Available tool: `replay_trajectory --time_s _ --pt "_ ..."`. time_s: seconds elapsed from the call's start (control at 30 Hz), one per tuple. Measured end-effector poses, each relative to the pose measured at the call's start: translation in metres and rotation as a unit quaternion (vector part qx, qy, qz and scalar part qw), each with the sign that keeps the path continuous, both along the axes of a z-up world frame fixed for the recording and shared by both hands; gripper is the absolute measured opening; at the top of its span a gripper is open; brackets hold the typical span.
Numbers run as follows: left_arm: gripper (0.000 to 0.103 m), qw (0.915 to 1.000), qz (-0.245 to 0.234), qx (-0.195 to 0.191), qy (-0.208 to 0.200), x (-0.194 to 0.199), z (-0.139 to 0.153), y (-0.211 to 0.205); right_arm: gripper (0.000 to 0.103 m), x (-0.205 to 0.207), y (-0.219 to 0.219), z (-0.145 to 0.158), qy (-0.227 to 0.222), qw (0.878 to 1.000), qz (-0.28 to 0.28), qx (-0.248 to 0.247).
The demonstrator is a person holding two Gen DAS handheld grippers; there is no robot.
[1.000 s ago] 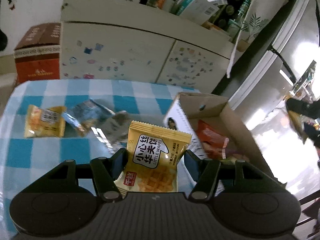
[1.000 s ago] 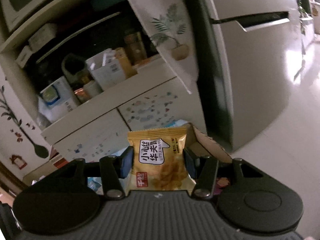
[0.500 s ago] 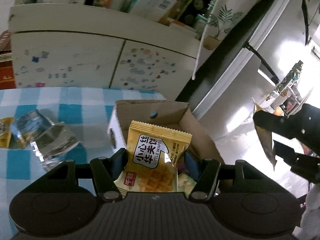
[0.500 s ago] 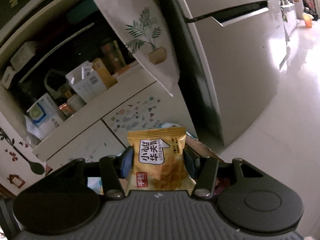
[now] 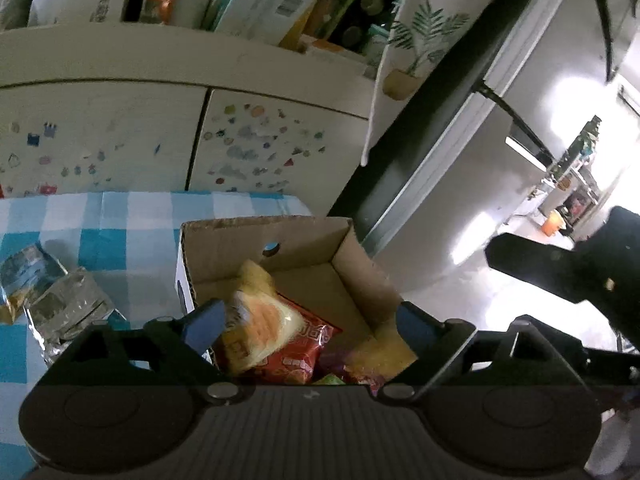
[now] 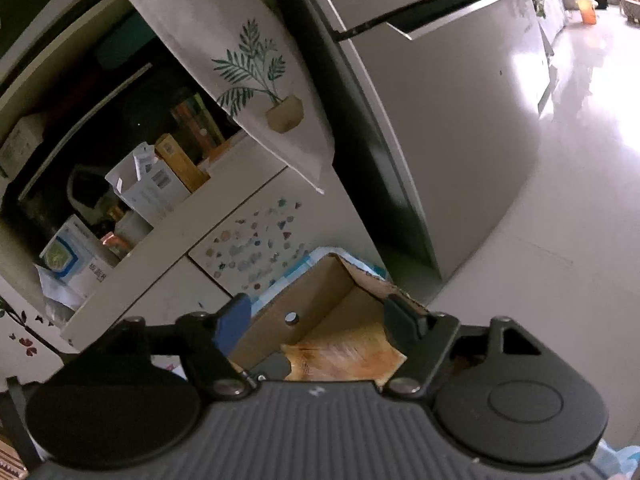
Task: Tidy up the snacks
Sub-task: 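Lower both waffle bags into the cardboard box and open both tools, then withdraw both tools from the box back over the table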
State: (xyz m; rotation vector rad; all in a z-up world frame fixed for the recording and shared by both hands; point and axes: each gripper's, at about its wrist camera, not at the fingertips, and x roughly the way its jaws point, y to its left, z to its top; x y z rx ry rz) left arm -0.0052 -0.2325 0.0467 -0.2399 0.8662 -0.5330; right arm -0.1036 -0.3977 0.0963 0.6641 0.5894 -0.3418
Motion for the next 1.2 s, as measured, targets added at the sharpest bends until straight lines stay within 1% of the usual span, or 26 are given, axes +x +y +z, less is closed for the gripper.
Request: replay_trajectory --time_s 0.07,0.17,0.37,0.6,0.77,0.93,1.07,1.2 --pt "0.099 1.0 -0.003 0.005 0.0 -0.001 0.002 0.002 0.075 0.001 0.002 0.0 -0.002 1.0 0.004 -0.001" --pt "0.099 0.9999 -0.005 0.007 0.01 0.0 0.002 0.008 0.076 0.002 0.004 0.001 -0.004 1.0 0.011 -0.002" --pt "0.099 0.9998 -0.001 -0.007 0.017 -0.003 0.0 0.03 0.08 0.005 0.011 0.002 -0.01 1.0 0.025 -0.008" --pt "0.099 0.9995 0.013 0.019 0.019 -0.003 -0.001 0.063 0.08 0.009 0.023 0.0 -0.01 0.999 0.049 -0.02" --pt "0.099 0.9984 0.037 0.04 0.015 -0.002 0.0 0.092 0.08 0.015 0.035 -0.003 -0.004 0.997 0.068 -0.03" --pt "0.099 0.9966 0.061 0.055 0.012 0.003 0.001 0.124 0.081 0.021 0.051 -0.005 -0.006 0.993 0.105 -0.043" --pt "0.1 0.9937 0.085 0.073 0.009 0.01 0.001 0.152 0.081 0.025 0.067 -0.008 -0.005 0.988 0.143 -0.052" --pt "0.1 0.9896 0.116 0.083 0.02 0.02 -0.004 0.183 0.081 0.029 0.086 -0.013 0.0 0.981 0.183 -0.066"
